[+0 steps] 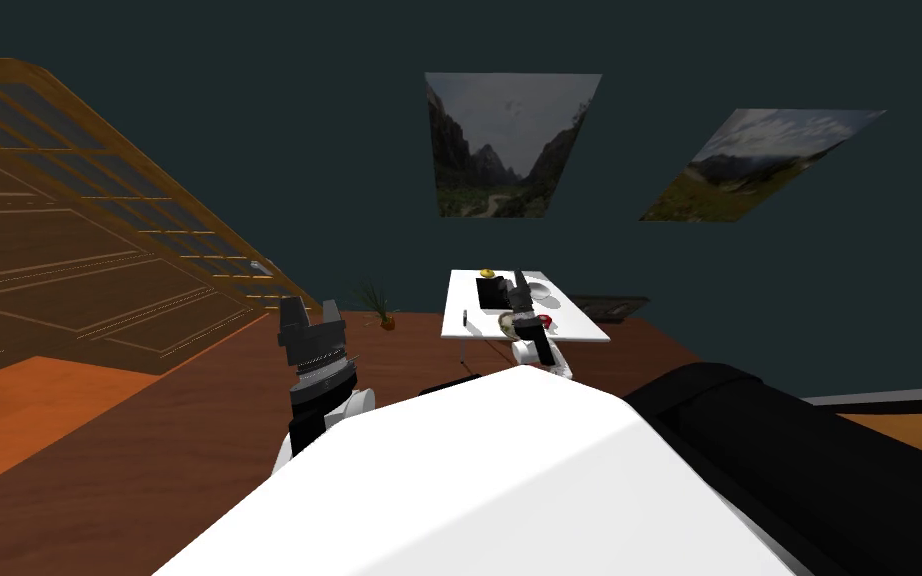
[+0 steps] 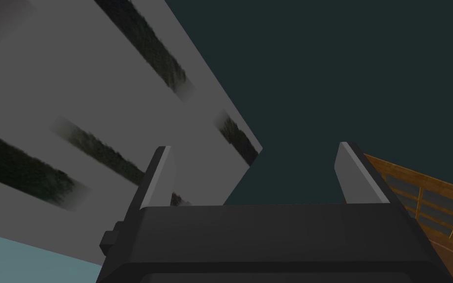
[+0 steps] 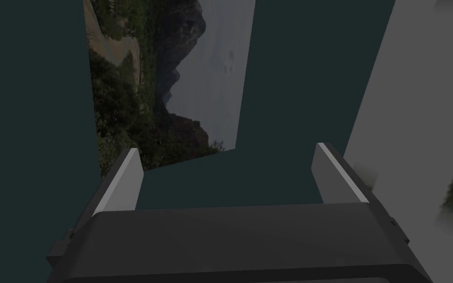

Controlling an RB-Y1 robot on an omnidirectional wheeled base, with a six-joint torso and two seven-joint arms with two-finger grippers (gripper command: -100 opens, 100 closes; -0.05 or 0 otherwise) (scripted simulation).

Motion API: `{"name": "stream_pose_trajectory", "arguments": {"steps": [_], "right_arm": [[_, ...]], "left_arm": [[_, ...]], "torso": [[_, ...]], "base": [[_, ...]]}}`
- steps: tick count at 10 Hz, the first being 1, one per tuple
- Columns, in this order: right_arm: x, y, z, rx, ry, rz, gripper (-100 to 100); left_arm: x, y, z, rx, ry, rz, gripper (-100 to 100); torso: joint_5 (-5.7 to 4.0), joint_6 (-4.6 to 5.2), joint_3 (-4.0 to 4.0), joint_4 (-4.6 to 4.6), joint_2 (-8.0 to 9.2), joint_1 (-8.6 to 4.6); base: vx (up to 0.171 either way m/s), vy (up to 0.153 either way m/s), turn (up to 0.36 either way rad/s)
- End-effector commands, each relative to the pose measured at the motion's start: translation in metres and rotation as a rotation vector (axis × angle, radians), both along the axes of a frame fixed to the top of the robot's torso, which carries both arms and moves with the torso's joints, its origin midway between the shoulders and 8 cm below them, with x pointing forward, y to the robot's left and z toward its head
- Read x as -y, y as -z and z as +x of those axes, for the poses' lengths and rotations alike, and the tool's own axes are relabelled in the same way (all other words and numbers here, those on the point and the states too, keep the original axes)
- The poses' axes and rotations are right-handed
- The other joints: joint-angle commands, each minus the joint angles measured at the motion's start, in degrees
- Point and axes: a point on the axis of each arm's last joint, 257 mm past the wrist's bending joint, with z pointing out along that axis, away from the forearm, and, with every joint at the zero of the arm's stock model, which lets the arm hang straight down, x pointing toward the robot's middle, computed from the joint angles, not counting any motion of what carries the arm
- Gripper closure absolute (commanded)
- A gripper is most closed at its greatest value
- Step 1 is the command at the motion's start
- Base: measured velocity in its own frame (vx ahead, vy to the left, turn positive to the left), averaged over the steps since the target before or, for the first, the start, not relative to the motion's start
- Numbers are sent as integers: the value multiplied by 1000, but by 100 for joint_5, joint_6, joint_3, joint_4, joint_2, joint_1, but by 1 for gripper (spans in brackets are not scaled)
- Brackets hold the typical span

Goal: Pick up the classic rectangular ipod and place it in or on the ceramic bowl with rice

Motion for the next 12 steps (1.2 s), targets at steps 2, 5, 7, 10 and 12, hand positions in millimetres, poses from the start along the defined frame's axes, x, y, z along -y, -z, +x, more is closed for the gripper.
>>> {"name": "stream_pose_trajectory", "arguments": {"steps": [2, 5, 7, 10, 12], "right_arm": [[3, 21, 15, -47, 46, -126, -100], [7, 39, 28, -85, 95, -231, -100], [9, 49, 34, -104, 119, -282, -100], [14, 70, 47, -144, 167, -383, -100], [16, 82, 54, -165, 190, -434, -100]], "left_arm": [[0, 0, 0, 0, 0, 0, 0], [0, 0, 0, 0, 0, 0, 0], [0, 0, 0, 0, 0, 0, 0], [0, 0, 0, 0, 0, 0, 0], [0, 0, 0, 0, 0, 0, 0]], "torso": [[0, 0, -2, -1, -3, 1], [2, 0, 2, 0, 4, 7], [1, 0, 1, 0, 3, 3], [1, 0, 2, 1, 4, 5], [1, 0, 1, 0, 1, 4]], "base": [[52, 73, -28], [30, 83, -24], [33, 66, -31], [28, 72, -40], [37, 67, -31]]}}
